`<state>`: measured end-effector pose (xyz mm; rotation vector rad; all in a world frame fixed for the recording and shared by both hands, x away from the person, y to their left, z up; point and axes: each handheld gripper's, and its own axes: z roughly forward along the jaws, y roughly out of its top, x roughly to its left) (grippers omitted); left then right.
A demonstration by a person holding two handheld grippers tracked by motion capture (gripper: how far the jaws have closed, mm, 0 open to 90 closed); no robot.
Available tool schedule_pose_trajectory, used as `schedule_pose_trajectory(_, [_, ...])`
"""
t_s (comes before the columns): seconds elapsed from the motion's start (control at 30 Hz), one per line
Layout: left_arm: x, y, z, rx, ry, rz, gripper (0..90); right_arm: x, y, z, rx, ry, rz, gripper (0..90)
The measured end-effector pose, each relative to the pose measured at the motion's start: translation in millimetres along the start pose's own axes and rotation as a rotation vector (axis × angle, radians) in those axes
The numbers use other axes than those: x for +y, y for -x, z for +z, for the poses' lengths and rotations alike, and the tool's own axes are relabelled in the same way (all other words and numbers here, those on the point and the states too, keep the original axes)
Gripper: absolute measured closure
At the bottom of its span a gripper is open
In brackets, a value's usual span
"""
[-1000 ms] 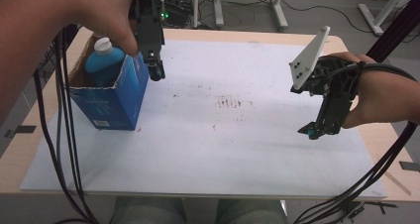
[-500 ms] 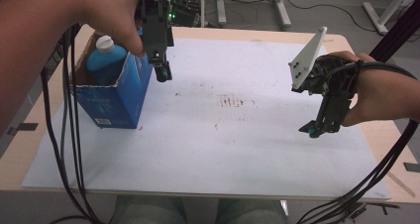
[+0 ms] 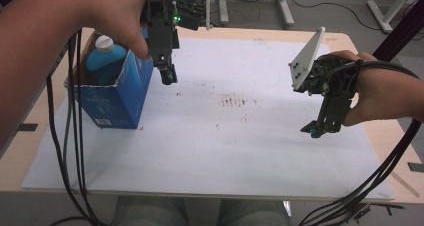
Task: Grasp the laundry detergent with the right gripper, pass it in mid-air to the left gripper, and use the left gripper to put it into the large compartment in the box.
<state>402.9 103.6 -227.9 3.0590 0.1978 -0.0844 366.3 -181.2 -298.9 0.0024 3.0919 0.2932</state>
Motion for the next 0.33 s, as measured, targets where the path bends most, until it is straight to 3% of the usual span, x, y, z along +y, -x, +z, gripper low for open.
schedule_pose_trajectory(0.33, [1.7, -2.4, 3.0, 0.004, -0.002, -0.003, 1.7, -0.5, -0.4, -0.5, -0.006, 0.004, 0.0, 0.7])
